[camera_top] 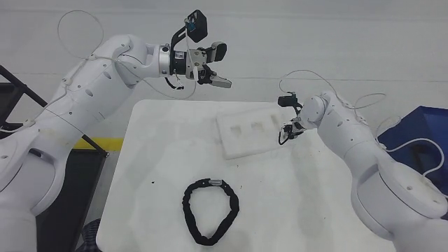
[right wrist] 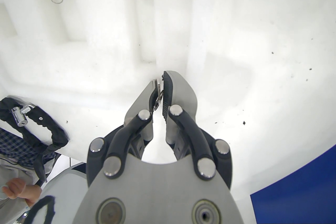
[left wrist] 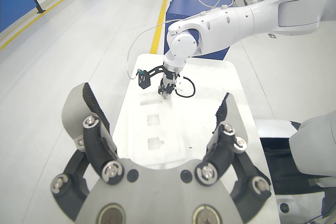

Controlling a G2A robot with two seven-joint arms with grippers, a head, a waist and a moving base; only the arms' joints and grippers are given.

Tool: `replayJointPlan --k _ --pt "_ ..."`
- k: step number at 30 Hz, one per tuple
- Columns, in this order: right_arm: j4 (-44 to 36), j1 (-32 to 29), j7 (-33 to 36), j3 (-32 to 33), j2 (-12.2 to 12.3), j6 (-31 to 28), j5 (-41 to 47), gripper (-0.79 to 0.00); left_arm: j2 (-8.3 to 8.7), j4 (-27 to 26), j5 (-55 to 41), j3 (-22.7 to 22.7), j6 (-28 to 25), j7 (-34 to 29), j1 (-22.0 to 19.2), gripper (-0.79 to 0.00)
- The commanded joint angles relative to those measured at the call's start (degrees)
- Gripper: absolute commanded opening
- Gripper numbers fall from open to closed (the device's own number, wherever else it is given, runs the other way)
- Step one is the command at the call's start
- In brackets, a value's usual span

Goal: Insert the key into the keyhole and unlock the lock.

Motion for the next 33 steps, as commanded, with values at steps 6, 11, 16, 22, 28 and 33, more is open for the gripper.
replayJointPlan --k 6,11,16,22,28,33 --pt "-1.5 0.6 -1.1 0.7 0.6 -0.5 -1.5 -0.785 0.0 0.0 0.0 0.0 0.0 0.0 0.0 0.0" --pt "-3.5 0.5 -1.2 1.9 1.7 -2.8 -1.5 -0.785 0.0 0.0 0.0 0.0 0.0 0.0 0.0 0.0" --pt "-6.8 0.0 -0.6 4.2 3.7 -7.6 0.0 -0.785 0.0 0.0 0.0 0.0 0.0 0.0 0.0 0.0" --pt "-12.6 -1.6 1.9 9.3 7.7 -15.0 4.8 -0.785 0.0 0.0 0.0 0.0 0.0 0.0 0.0 0.0" --pt "-19.7 -5.0 7.9 17.2 13.0 -19.1 12.6 -0.785 0.0 0.0 0.0 0.0 0.0 0.0 0.0 0.0" --pt "-30.6 -10.9 9.8 24.5 17.8 -17.3 15.4 -0.785 0.0 0.0 0.0 0.0 0.0 0.0 0.0 0.0"
